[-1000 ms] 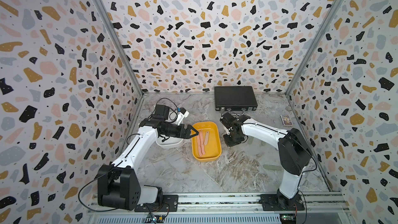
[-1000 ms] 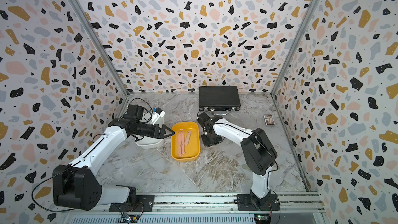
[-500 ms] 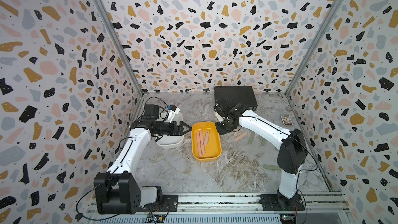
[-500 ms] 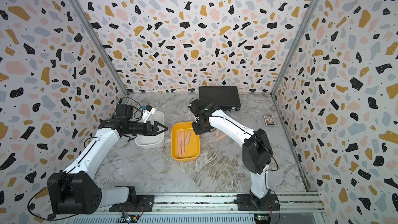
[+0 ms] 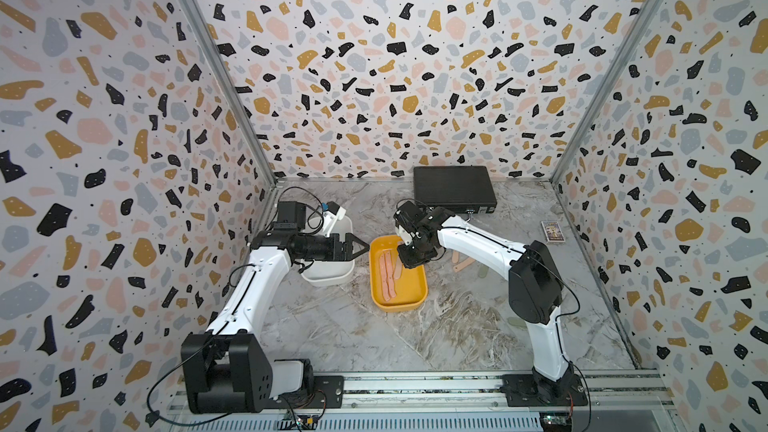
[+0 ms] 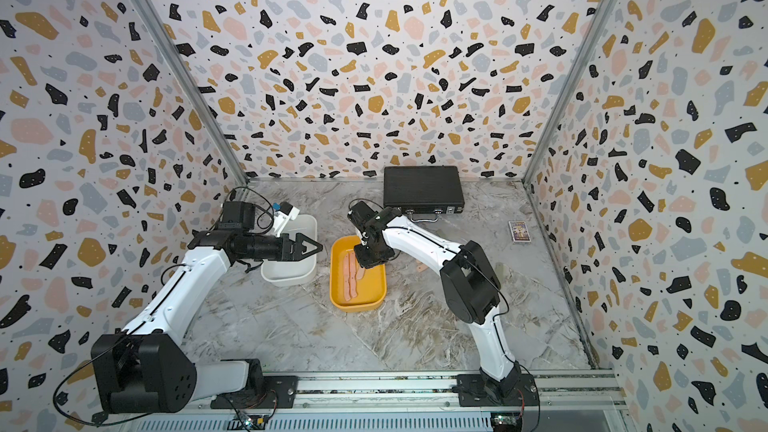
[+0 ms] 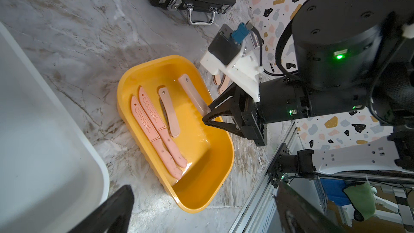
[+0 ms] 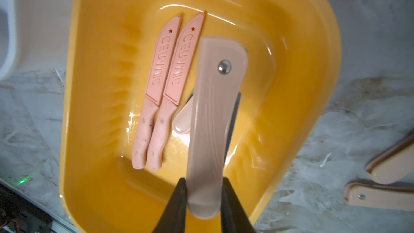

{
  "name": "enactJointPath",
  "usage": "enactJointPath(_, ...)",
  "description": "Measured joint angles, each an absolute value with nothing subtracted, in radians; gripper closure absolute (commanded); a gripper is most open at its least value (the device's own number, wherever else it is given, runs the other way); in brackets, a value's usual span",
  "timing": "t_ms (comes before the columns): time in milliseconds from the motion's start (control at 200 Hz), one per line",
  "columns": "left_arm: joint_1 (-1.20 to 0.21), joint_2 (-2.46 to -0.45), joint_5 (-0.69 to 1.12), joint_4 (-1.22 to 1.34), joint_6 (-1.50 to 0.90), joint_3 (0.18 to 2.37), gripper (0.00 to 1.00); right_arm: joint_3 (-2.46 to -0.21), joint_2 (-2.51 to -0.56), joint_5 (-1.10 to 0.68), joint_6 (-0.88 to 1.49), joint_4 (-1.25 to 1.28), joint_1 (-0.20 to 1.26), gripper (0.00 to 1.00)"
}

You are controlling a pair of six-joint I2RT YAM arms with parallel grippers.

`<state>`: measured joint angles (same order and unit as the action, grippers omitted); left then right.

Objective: Place the fruit knives into the storage box by color
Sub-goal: Place the fruit knife in the storage box.

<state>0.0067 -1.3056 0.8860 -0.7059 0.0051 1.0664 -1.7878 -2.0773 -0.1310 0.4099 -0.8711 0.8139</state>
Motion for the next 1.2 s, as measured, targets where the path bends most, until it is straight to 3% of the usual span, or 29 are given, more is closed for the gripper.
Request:
enactJointPath(471,0.007,-1.308,0.886,-0.706,0.005,1.066,0.01,-1.742,-2.135,-0.162,0.446,-0.807,0.814,0.75)
enactJointPath(686,0.007,-1.308,0.886,-0.706,0.005,1.066,0.01,-1.734,-2.134,-0.160,0.448,-0.798,0.814,0.56)
enactJointPath(941,0.007,-1.308,0.886,-0.706,0.005,1.066,0.01,-1.691,-2.097,-0.147,0.450,-0.770,0.814,0.44)
enactJointPath(1001,0.007,-1.308,0.886,-0.706,0.005,1.066,0.01,-1.679,-2.070,-0.141,0.450,-0.763,0.814,0.36)
enactJointPath(1196,0.007,-1.307,0.886,-0.706,0.005,1.066,0.01,-1.640,-1.961,-0.113,0.449,-0.728,0.814,0.32)
